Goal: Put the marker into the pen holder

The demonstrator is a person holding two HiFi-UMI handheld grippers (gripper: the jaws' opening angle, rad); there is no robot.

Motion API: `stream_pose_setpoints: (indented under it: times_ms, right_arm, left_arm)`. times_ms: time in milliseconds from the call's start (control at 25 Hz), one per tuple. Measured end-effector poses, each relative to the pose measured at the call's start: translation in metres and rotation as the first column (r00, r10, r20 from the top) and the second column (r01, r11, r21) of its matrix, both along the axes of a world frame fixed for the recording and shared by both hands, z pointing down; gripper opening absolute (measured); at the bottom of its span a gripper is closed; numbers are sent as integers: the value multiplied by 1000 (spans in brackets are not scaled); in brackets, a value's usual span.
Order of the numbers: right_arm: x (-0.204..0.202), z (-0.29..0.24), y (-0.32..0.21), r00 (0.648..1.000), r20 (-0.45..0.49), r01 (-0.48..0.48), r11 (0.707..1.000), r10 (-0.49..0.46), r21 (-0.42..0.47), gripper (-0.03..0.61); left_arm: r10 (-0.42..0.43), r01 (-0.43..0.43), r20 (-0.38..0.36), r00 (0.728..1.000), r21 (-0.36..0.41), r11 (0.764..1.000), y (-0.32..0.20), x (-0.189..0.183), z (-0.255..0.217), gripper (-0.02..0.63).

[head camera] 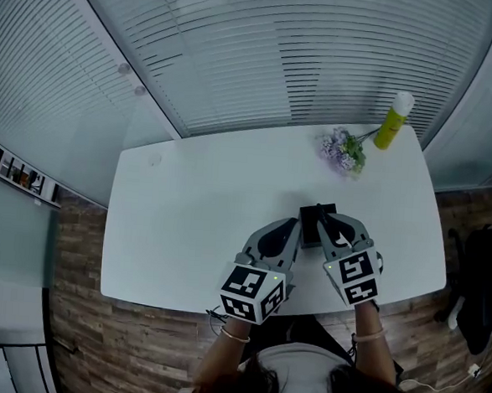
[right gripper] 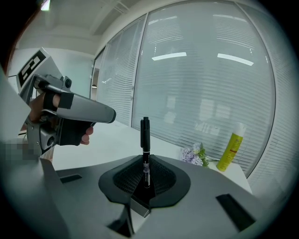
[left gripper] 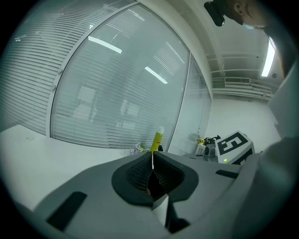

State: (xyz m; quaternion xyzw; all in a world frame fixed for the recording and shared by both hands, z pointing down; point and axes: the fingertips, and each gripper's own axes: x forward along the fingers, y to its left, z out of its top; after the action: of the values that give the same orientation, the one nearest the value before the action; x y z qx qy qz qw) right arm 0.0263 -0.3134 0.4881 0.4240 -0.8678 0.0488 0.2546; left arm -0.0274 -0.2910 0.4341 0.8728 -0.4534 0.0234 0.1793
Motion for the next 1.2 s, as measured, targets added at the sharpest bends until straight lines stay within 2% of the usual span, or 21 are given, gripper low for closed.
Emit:
stream_pose_setpoints:
  times_ms: [960,1200]
  right_arm:
    - [-6,36,-9,992,-125,16,989,-35,-150,69]
    - [-9,40,-12,984,-168,30,986,-58,-165,69]
  left_arm:
    - [2,-3,-17,1000,-35,999,-12,-6,10,26]
    - [4,-5,-24,1000,-40,999,-16,-9,10,26]
